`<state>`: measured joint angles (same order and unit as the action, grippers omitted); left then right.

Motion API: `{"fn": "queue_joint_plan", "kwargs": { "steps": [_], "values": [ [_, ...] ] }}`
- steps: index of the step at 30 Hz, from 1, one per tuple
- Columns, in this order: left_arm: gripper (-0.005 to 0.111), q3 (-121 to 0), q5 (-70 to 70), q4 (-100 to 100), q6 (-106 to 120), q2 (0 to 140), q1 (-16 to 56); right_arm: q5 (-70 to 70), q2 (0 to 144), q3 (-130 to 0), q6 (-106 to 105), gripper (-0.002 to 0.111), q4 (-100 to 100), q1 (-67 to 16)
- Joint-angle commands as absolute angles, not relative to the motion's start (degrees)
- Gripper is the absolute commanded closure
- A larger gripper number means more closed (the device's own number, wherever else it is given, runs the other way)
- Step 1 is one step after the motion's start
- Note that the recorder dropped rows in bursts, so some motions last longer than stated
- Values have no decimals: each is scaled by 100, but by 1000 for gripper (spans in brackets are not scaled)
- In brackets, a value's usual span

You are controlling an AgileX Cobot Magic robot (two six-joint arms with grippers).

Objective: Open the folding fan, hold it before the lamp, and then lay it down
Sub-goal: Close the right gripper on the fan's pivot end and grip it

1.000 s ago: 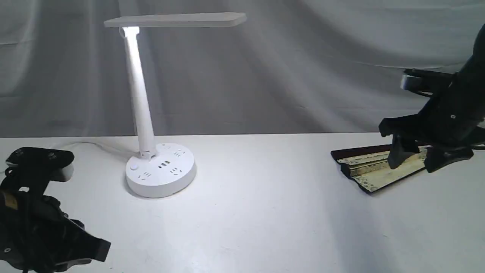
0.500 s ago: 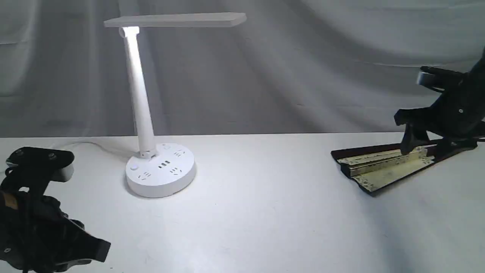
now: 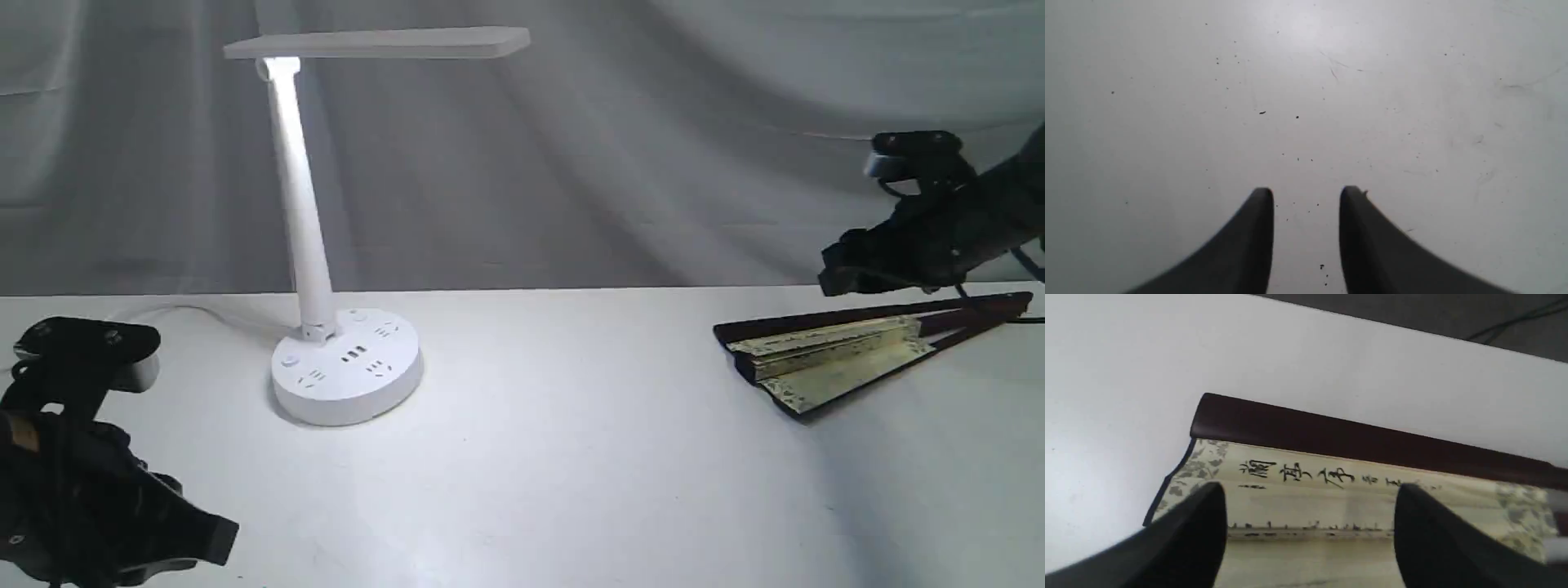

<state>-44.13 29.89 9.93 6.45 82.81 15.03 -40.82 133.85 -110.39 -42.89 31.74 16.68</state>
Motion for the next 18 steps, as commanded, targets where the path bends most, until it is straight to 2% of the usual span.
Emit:
{"fn": "queue_joint_plan", "kwargs": {
  "steps": [1, 7, 18],
  "values": [
    [79, -4444, 2990, 1013, 664, 8279, 1541, -3878, 13622, -11066, -5138, 49, 3425, 1499],
    [79, -4444, 2990, 1013, 664, 8279, 1541, -3543, 13828, -11077, -5417, 49, 3403, 1317],
    [79, -4444, 3001, 1013, 664, 8279, 1541, -4112, 13998, -11077, -5910, 36, 3262, 1267]
  ]
}}
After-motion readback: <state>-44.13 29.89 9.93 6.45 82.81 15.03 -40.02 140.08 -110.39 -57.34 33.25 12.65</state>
